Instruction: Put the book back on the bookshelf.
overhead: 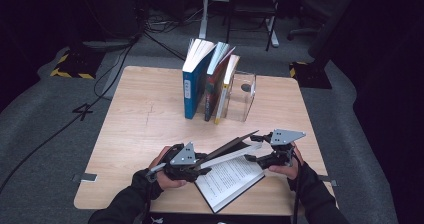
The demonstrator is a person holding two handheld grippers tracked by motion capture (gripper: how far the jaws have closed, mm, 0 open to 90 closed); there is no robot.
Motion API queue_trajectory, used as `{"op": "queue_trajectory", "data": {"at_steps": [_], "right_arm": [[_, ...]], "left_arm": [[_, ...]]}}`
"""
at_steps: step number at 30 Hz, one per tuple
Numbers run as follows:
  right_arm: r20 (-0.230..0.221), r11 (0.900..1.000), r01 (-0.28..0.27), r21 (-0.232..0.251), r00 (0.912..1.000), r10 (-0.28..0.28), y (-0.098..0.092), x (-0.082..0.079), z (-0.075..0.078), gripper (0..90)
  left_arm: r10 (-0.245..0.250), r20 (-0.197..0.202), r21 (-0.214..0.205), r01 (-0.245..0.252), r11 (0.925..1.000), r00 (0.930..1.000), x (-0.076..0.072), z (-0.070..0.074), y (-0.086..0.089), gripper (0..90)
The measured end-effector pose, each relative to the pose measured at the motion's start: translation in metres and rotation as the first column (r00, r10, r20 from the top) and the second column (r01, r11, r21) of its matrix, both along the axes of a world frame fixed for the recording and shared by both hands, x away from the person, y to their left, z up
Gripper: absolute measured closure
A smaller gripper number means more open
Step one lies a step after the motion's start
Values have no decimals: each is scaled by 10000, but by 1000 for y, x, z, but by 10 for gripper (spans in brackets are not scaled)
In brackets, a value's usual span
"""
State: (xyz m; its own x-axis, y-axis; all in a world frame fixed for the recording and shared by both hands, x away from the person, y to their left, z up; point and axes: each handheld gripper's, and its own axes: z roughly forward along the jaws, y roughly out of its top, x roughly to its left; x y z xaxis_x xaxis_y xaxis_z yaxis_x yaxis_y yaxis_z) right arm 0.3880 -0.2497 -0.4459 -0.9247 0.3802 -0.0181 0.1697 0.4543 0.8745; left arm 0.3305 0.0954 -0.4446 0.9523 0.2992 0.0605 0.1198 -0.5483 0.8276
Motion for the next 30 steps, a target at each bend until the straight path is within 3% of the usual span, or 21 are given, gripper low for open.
{"op": "queue_trajectory", "data": {"at_steps": [4, 8, 13, 17, 20, 25, 30], "right_arm": [[141, 9993, -380, -57, 9992, 381, 4, -4, 2, 367], [281, 9963, -843, -170, 9960, 847, 11, -12, 4, 397], [626, 9902, -1392, -106, 9882, 1396, 20, -25, 10, 541], [746, 9889, -1486, -2, 9861, 1482, 22, -30, 12, 560], [771, 9918, -1281, -52, 9888, 1281, 18, -32, 11, 511], [648, 9988, -490, -98, 9967, 495, -1, -29, 7, 393], [755, 9990, 210, -392, 9970, -180, -13, -23, 1, 348]], "left_arm": [[266, 175, 246, -271, 9993, 9995, -1, -2, 3, 519], [782, 430, 722, -812, 9941, 9960, -1, -4, 6, 506], [1189, 365, 692, -1212, 9902, 9922, 4, -4, 11, 511], [1382, 417, 836, -1413, 9864, 9895, 7, -5, 13, 502], [1436, 435, 823, -1468, 9857, 9887, 9, -4, 15, 510], [1485, 343, 650, -1505, 9865, 9883, 11, -2, 19, 542], [1173, 115, 487, -1178, 9918, 9930, 15, -1, 28, 571]]}}
